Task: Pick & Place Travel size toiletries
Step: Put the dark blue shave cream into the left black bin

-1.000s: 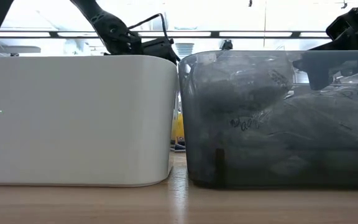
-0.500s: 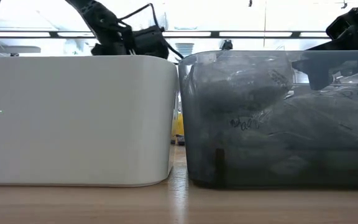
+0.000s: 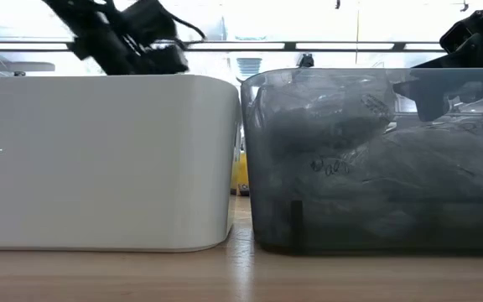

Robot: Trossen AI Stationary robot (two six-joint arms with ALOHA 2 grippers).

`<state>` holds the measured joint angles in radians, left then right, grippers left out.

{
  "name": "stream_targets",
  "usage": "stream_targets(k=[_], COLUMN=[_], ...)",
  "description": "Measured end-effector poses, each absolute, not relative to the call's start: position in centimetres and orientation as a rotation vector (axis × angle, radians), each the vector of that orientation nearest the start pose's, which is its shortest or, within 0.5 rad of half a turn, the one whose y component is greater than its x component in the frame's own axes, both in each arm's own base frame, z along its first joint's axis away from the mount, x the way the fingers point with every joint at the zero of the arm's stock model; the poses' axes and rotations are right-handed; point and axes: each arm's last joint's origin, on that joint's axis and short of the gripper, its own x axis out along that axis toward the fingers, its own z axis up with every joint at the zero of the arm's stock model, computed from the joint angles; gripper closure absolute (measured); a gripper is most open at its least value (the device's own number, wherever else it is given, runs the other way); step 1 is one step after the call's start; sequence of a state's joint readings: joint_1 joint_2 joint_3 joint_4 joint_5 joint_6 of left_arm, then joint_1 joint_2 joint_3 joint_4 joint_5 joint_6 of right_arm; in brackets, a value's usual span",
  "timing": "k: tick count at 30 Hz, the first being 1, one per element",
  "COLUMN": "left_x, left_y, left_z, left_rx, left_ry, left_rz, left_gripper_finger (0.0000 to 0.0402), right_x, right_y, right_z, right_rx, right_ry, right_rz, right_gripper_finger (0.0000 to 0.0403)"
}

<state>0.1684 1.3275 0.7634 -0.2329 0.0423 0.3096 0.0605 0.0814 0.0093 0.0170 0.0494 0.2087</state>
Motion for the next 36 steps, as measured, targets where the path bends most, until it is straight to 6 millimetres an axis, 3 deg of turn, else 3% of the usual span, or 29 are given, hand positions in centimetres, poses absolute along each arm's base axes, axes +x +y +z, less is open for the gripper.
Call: stream_targets(k=[10,18,36], left_x=[20.5,17.9,17.4], left_y=[3.6,3.2,2.6], left_z=[23.7,24.3,24.5], left_rx=[0.308,0.299,0.246], left_ry=[0.626,0.537,0.500], left_rz=[0.102,0.125,0.113], left_gripper_finger=[0.0261,0.0261,0.0261], right_x=[10.2,10.2,10.2], right_y=[0.5,0.5,0.5], right_z=[16.2,16.2,16.2], right_rx=[0.206,0.206,0.206], right_ry=[0.056,0.056,0.056], right_rz=[0.005,0.005,0.005], right_gripper_finger=[0.0237,0.0260,0.0309])
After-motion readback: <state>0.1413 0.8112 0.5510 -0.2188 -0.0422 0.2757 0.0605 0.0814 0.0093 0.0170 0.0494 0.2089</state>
